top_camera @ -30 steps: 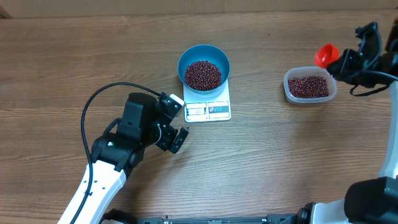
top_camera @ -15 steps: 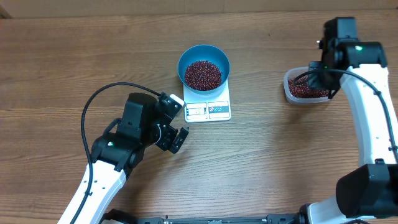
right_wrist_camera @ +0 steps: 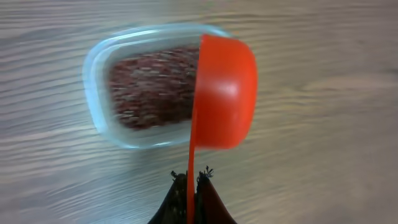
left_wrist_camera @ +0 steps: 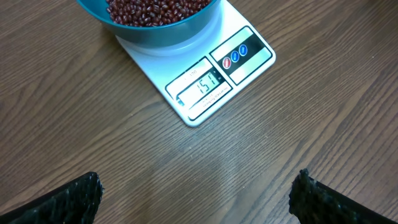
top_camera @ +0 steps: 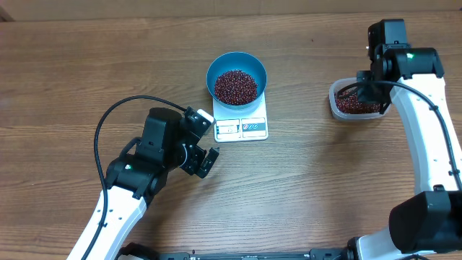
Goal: Scoop item into bowl and weigh 150g on scale
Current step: 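Dip the red scoop into the tub beans and lift it, then carry the filled scoop over the teal bowl, then tilt the scoop over the teal bowl, trickling beans in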
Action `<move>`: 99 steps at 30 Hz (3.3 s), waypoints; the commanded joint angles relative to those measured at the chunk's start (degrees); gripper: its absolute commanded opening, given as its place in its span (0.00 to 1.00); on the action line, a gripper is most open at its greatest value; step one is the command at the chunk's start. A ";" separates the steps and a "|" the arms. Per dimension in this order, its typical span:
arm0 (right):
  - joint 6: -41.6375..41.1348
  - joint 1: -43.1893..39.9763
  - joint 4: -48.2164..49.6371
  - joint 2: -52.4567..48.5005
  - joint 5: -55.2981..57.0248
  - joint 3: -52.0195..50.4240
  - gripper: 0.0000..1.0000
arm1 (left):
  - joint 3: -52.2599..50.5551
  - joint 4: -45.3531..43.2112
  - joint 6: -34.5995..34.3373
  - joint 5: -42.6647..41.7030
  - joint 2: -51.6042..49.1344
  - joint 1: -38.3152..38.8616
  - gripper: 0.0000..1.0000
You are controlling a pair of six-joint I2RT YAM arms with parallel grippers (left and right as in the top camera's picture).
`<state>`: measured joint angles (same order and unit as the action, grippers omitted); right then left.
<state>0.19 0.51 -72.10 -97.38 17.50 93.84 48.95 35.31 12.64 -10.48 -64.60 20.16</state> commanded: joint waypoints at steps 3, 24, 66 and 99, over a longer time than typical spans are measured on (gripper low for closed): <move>3.13 1.49 1.99 -0.13 -22.03 7.26 0.04 | -0.46 0.02 1.31 -0.50 -0.28 0.11 0.99; 4.37 23.21 18.86 -13.53 -26.05 8.55 0.04 | -0.46 0.02 1.31 -0.50 -0.28 0.11 1.00; 4.76 25.46 22.34 -22.23 -24.79 8.52 0.04 | -0.46 0.02 1.31 -0.50 -0.28 0.11 1.00; 3.06 22.97 19.30 -18.43 -29.16 13.11 0.04 | -0.46 0.04 1.31 -0.50 -0.28 0.11 1.00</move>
<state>3.55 23.44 -52.80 -119.11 -11.18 105.16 48.95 35.31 12.64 -10.48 -64.64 20.16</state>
